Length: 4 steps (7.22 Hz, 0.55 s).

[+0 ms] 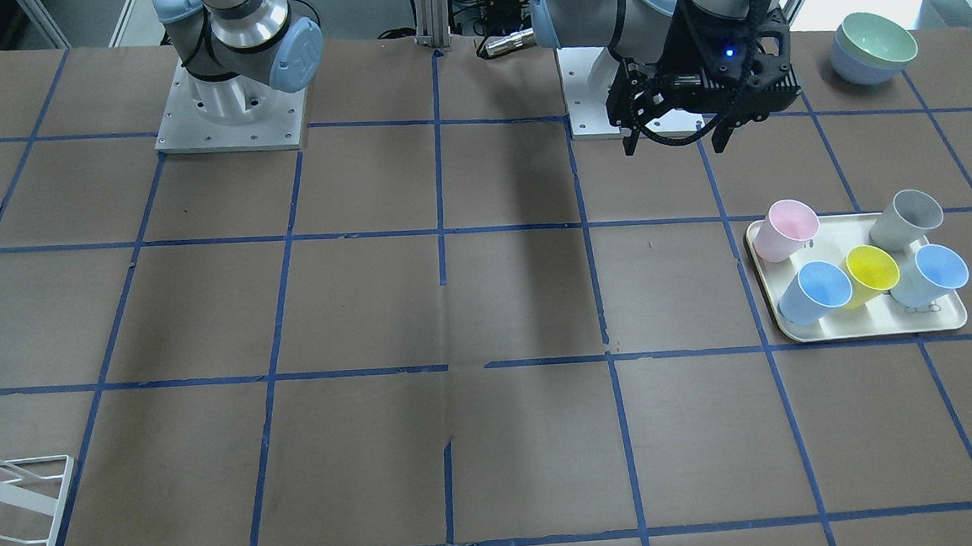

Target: Transfer IKEA cup to right arm and place on rack

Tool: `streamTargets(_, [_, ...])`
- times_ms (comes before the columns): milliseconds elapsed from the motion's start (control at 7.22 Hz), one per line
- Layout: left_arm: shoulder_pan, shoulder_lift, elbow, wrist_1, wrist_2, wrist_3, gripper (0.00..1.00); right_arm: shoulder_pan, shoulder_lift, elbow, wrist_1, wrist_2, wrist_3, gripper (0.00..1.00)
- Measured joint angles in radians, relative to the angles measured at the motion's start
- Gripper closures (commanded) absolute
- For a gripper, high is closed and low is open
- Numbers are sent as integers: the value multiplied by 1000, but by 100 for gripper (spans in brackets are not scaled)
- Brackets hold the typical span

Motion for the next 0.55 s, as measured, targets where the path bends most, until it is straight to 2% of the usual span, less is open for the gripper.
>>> streamTargets(554, [4,0,2,0,2,0,0,0,24,5,-2,-1,7,99])
